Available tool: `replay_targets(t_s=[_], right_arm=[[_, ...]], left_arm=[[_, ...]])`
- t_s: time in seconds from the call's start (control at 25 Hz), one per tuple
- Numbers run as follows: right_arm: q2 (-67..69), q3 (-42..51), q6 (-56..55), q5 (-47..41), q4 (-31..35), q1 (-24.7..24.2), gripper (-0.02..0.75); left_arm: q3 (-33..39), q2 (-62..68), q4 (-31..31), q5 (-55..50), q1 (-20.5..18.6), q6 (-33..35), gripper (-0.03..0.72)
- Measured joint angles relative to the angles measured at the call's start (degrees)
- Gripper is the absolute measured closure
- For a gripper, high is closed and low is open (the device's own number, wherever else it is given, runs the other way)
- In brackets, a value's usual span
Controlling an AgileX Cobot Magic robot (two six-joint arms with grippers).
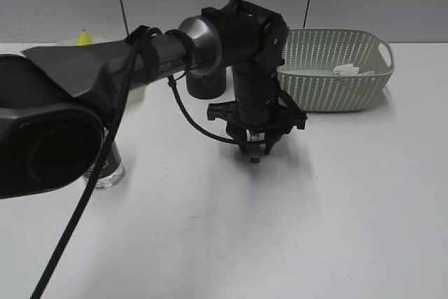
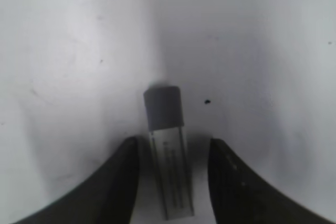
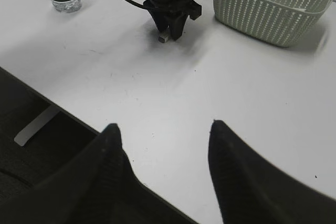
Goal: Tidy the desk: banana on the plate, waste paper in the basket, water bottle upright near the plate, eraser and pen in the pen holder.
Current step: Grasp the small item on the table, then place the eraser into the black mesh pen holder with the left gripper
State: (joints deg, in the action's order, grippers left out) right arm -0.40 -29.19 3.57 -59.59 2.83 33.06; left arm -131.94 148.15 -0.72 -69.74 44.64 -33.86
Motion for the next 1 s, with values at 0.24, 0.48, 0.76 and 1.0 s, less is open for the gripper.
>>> replay_targets(t_s=[0.24,0.48,0.76,1.0], right_arm=[[0.0,0.0,0.0,0.0,0.0,0.0,0.314],[0.0,0.0,0.0,0.0,0.0,0.0,0.314],[0.0,0.0,0.0,0.0,0.0,0.0,0.314],[0.0,0.0,0.0,0.0,0.0,0.0,0.314]], left_arm=[[0.0,0.2,-2.5,-0.2,0.8,0.1,0.437],[-0.1,0.2,-2.8,-0.6,0.8,3.3,0.546],[-3.6,-1.4,-2.8,-0.5,0.6,4.9,0.546],[-4.5,-9.8,-3.4,-0.4,-2.2,5.3,0.546]])
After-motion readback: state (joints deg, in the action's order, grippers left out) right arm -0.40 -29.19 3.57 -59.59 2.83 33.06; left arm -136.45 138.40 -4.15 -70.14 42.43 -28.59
